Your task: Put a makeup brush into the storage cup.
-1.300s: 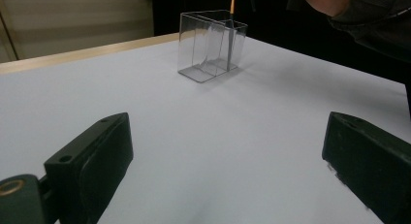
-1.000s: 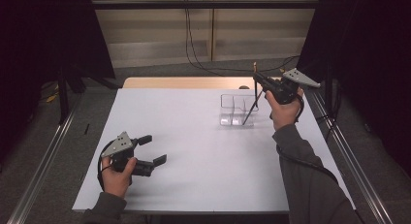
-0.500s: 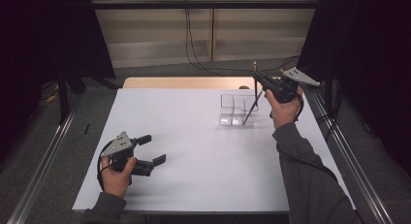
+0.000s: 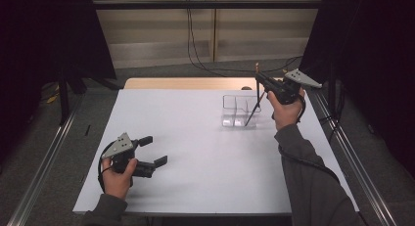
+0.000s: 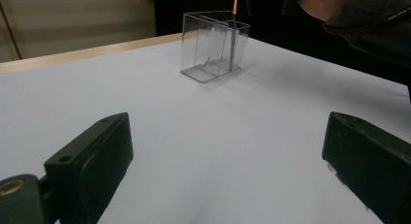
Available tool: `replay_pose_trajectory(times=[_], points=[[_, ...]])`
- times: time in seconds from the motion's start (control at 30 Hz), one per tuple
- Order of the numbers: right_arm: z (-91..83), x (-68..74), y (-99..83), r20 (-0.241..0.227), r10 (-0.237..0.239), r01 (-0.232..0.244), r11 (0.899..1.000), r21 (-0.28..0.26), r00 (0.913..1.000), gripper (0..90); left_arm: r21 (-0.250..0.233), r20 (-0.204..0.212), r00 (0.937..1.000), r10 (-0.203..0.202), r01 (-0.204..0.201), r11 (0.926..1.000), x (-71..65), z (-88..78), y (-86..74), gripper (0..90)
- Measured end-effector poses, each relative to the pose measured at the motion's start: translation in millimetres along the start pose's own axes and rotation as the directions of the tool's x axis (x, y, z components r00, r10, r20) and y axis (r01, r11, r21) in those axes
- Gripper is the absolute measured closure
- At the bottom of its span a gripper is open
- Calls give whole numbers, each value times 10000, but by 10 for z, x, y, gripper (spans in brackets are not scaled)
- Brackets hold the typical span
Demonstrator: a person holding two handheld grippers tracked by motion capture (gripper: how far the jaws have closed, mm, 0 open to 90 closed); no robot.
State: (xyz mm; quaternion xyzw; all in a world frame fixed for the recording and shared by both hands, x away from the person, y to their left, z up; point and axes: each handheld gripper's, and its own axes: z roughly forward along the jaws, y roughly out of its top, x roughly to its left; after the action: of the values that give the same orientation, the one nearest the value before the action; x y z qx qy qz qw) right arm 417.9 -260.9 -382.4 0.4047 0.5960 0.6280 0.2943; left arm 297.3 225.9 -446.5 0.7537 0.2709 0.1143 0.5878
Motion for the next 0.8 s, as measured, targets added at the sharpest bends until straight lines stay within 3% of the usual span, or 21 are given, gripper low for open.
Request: replay_pose_trajectory(times=[0.8], points=[[43,-24,-90,-41,17,-17,9998,175,10000,851,31,-107,9999,112,-112,9999,8,-12,3,40]])
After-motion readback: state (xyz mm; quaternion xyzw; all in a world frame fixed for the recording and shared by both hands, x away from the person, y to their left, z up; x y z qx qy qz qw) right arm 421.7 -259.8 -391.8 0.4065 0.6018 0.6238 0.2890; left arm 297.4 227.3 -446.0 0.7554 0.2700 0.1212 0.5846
